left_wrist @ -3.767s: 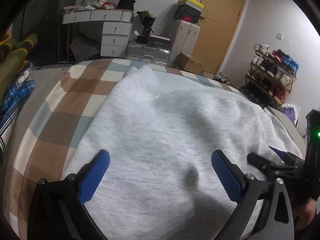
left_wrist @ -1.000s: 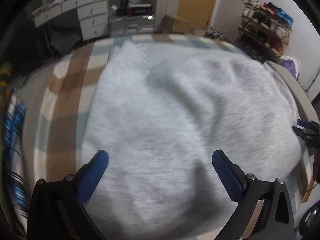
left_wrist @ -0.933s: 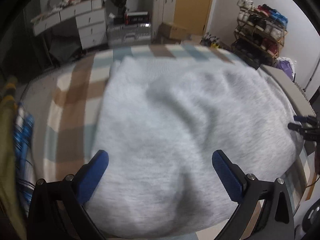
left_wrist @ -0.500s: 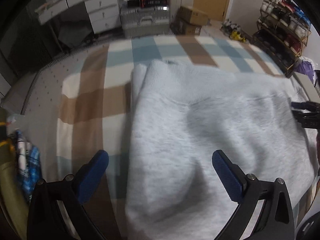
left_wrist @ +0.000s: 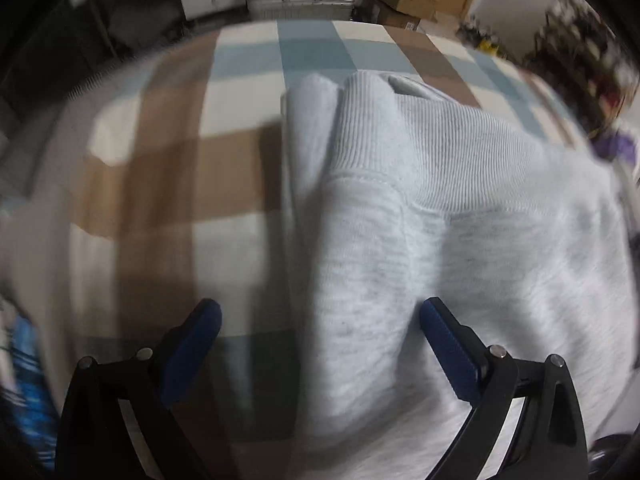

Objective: Fold large clothes

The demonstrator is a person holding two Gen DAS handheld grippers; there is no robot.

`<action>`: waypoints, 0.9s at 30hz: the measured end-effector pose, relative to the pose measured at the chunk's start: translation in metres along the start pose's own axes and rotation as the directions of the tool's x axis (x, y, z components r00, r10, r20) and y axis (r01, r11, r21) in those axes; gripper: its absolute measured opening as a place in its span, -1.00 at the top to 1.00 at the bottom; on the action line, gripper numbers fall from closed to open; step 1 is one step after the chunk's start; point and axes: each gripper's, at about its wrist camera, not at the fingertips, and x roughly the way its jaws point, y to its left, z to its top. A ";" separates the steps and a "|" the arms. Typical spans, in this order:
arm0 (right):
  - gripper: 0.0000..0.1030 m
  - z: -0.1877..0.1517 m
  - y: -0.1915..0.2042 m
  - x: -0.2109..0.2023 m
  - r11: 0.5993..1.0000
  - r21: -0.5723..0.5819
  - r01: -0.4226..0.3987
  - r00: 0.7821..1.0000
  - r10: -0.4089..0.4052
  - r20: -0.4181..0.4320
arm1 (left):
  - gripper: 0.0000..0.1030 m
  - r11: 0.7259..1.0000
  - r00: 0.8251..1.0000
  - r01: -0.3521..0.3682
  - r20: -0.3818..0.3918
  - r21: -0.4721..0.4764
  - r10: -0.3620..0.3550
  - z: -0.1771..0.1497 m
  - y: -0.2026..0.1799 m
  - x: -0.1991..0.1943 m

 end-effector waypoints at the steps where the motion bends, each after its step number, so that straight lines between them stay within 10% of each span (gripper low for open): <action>1: -0.44 0.002 0.003 0.007 1.000 -0.008 -0.011 1.000 0.011 -0.006 | -0.86 1.000 1.000 0.000 0.000 0.008 0.000 0.000 -0.001 -0.001; 6: -0.19 0.006 0.006 0.010 0.996 -0.032 -0.079 0.996 0.080 0.036 | -0.43 0.999 1.000 0.012 0.012 0.039 -0.012 -0.013 -0.010 -0.009; 22: 0.02 -0.058 0.061 -0.026 0.956 -0.279 -0.095 0.982 0.136 0.132 | -0.08 0.999 0.999 -0.044 0.032 0.029 0.043 -0.171 -0.004 -0.073; 27: 0.14 -0.034 0.065 -0.054 0.964 -0.267 -0.014 0.988 0.055 0.146 | -0.08 0.984 0.959 -0.172 0.222 -0.042 0.177 -0.169 0.002 -0.139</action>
